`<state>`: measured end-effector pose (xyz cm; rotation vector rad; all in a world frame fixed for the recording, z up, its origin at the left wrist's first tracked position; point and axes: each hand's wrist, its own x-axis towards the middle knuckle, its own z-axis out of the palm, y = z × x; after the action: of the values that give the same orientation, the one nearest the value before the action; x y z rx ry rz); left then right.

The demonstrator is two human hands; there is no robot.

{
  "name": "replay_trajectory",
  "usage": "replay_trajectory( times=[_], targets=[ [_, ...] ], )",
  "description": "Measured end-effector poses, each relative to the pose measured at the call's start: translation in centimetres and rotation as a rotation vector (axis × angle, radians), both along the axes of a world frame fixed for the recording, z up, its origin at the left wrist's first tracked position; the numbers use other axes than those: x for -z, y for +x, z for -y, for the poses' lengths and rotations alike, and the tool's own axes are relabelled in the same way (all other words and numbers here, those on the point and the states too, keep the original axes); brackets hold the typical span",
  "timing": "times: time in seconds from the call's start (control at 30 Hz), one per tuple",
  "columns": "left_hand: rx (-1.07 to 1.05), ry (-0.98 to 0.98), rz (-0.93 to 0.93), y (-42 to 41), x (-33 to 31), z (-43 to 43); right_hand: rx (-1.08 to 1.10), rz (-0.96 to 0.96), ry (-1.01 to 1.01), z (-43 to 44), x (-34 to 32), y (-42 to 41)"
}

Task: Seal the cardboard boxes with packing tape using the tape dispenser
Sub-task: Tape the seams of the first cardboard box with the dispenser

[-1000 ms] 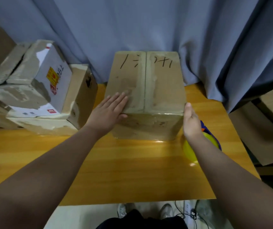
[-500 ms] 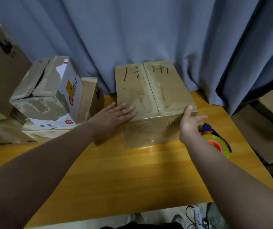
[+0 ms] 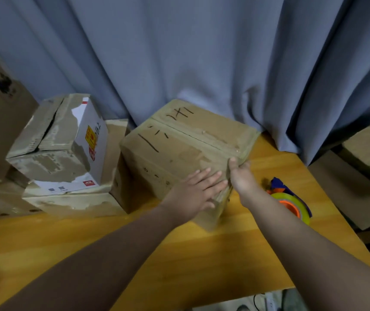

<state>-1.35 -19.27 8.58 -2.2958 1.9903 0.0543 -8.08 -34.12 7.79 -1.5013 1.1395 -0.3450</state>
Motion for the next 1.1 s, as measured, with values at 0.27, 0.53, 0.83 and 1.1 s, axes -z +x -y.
replay_trajectory(
  times=[0.27,0.53,0.83,1.1],
  targets=[
    [-0.181,-0.060,-0.067,5.1,-1.5,0.0,0.123,0.120,-0.027,1.8,0.2,-1.0],
    [-0.747,-0.153,-0.380,10.8,-1.5,-6.8,0.113,-0.159,-0.420,5.2,-1.3,-0.2],
    [-0.826,-0.409,-0.244,7.3,-1.1,-8.1,-0.009,-0.080,-0.591,5.8,-1.0,-1.2],
    [-0.496,-0.279,0.102,2.8,1.4,-1.9,-0.224,0.043,-0.180,8.3,3.0,-8.4]
  ],
)
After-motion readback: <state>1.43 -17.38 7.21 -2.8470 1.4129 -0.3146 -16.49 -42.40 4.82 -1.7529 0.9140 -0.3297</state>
